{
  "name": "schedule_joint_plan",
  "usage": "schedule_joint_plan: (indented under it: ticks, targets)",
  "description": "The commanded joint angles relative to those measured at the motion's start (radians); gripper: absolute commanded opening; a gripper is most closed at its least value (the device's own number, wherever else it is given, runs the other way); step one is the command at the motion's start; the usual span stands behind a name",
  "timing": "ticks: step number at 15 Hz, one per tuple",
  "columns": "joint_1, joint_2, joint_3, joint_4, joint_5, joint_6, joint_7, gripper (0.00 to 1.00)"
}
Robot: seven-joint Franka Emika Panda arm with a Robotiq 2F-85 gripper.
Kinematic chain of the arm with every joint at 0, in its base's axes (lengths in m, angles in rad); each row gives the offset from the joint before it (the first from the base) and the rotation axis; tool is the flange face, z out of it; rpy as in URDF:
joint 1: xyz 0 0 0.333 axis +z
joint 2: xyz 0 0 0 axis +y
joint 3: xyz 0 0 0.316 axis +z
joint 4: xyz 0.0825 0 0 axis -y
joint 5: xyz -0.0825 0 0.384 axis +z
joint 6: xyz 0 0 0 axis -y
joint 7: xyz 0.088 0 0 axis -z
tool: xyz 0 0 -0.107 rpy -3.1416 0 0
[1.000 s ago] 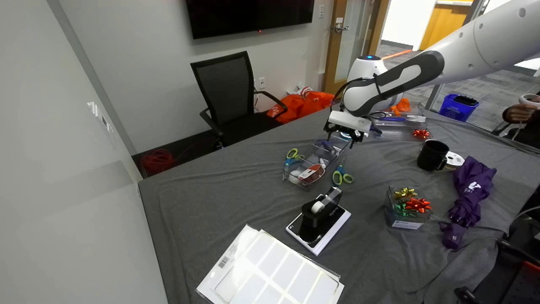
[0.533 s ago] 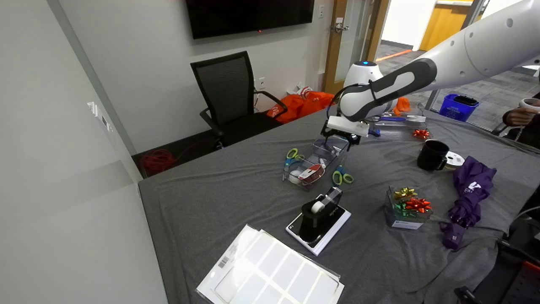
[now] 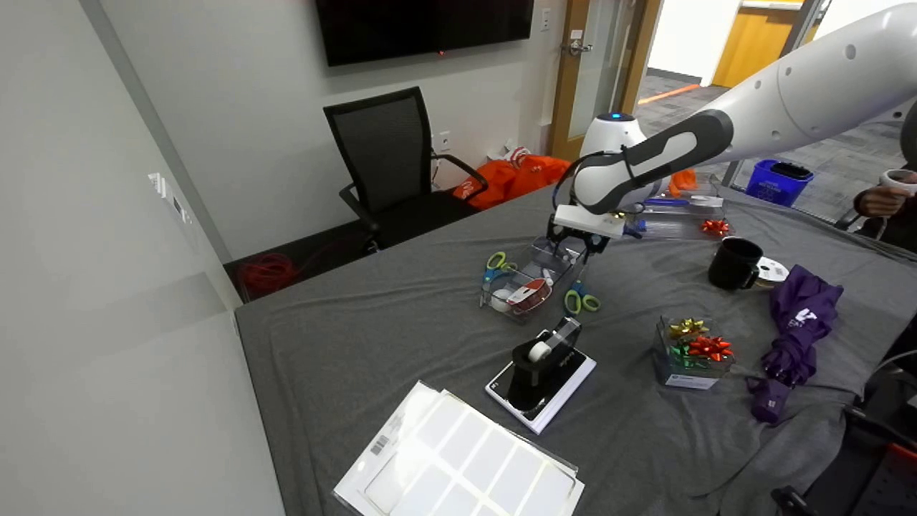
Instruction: Move the tape dispenser to the left then move the blue and purple markers in the container on the left to the left.
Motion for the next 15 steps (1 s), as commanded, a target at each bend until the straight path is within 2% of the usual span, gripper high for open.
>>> schedule_joint_plan:
  ticks: [1, 5, 9, 11, 15]
  targets:
    - [-0.009, 0.028, 0.009, 0.034, 0.006, -0.002, -0.019, 0.45]
    - [-0.007, 0.031, 0.009, 0.033, 0.006, 0.002, -0.019, 0.17]
    - [-0.007, 0.025, 0.01, 0.027, 0.008, 0.007, -0.022, 0.0]
    - [-0.011, 0.015, 0.014, 0.018, 0.012, 0.009, -0.03, 0.04]
    - [-0.02, -0.015, 0.024, -0.006, 0.026, 0.012, -0.041, 0.04]
